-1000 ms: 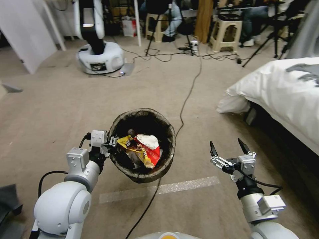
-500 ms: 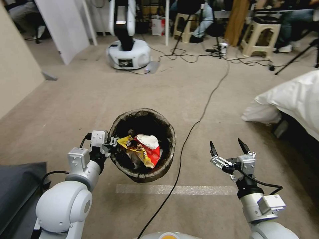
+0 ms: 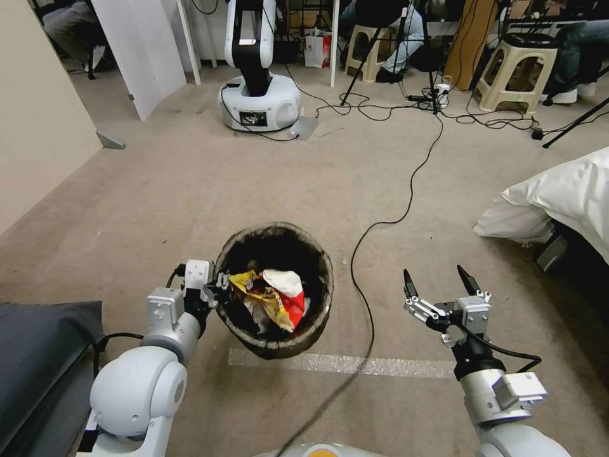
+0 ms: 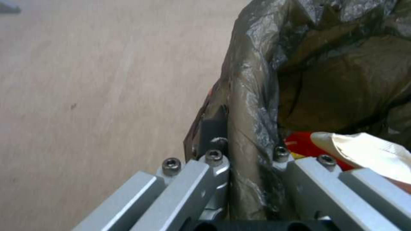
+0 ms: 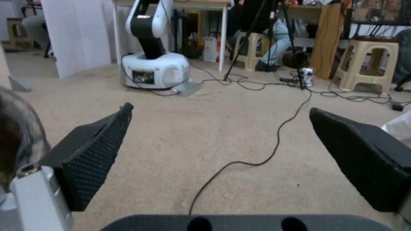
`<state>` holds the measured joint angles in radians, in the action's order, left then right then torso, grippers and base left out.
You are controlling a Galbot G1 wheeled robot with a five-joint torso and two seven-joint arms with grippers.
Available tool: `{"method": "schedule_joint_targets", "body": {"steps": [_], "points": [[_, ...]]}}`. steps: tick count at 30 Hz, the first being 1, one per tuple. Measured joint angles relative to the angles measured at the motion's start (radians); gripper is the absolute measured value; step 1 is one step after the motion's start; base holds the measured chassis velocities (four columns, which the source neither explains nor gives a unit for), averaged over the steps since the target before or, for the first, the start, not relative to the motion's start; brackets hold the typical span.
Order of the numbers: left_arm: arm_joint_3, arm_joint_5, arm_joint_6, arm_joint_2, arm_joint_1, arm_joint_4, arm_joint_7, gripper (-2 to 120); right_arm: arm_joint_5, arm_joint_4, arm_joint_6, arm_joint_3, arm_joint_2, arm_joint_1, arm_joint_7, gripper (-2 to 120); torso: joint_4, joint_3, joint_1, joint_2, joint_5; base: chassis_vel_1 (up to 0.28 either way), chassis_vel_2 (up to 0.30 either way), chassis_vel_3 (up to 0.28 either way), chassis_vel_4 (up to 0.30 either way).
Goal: Pick up the trash bin, then pick up the garbage from the floor and place it into the trash bin.
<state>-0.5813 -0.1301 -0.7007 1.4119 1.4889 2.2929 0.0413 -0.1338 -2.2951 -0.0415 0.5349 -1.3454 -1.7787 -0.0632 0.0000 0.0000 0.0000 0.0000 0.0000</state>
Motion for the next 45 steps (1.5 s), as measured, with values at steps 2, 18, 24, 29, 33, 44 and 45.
{"method": "schedule_joint_targets", "body": {"steps": [2, 18, 24, 29, 33, 44, 45], "points": [[-0.003, 0.005, 0.0, 0.0, 0.006, -0.012, 0.001, 1, 0.0, 0.001, 0.0, 0.0, -0.001, 0.001, -0.001, 100, 0.0, 0.0, 0.0, 0.0, 0.0, 0.0, 0.0, 0.0, 0.0], [-0.044, -0.12, -0.033, 0.006, 0.054, -0.097, -0.12, 1, -0.001, 0.009, -0.006, -0.002, -0.003, -0.001, -0.01, 100, 0.0, 0.0, 0.0, 0.0, 0.0001, 0.0, 0.0, 0.0, 0.0], [-0.051, -0.136, -0.034, 0.009, 0.057, -0.144, -0.159, 1, -0.001, 0.012, -0.012, -0.005, -0.003, -0.004, -0.012, 100, 0.0001, 0.0, 0.0, 0.0, 0.0, 0.0, 0.0, 0.0, 0.0], [-0.054, -0.161, -0.033, 0.009, 0.05, -0.175, -0.197, 1, -0.001, 0.014, -0.018, -0.006, -0.003, -0.008, -0.013, 100, 0.0004, 0.0, 0.0, 0.0, 0.0009, 0.0, 0.0, 0.0, 0.0], [-0.052, -0.167, -0.032, 0.008, 0.044, -0.19, -0.21, 1, -0.001, 0.015, -0.022, -0.008, -0.003, -0.01, -0.014, 100, 0.0003, 0.0, 0.0, 0.0, 0.0007, 0.0, 0.0, 0.0, 0.0], [-0.047, -0.165, -0.032, 0.007, 0.036, -0.208, -0.214, 1, 0.001, 0.017, -0.025, -0.015, -0.003, -0.011, -0.016, 100, 0.0003, 0.0, 0.0, 0.0, 0.0005, 0.0, 0.0, 0.0, 0.0], [-0.047, -0.164, -0.032, 0.006, 0.036, -0.209, -0.214, 1, 0.001, 0.017, -0.025, -0.015, -0.003, -0.011, -0.016, 100, 0.0003, 0.0, 0.0, 0.0, 0.0005, 0.0, 0.0, 0.0, 0.0]]}}
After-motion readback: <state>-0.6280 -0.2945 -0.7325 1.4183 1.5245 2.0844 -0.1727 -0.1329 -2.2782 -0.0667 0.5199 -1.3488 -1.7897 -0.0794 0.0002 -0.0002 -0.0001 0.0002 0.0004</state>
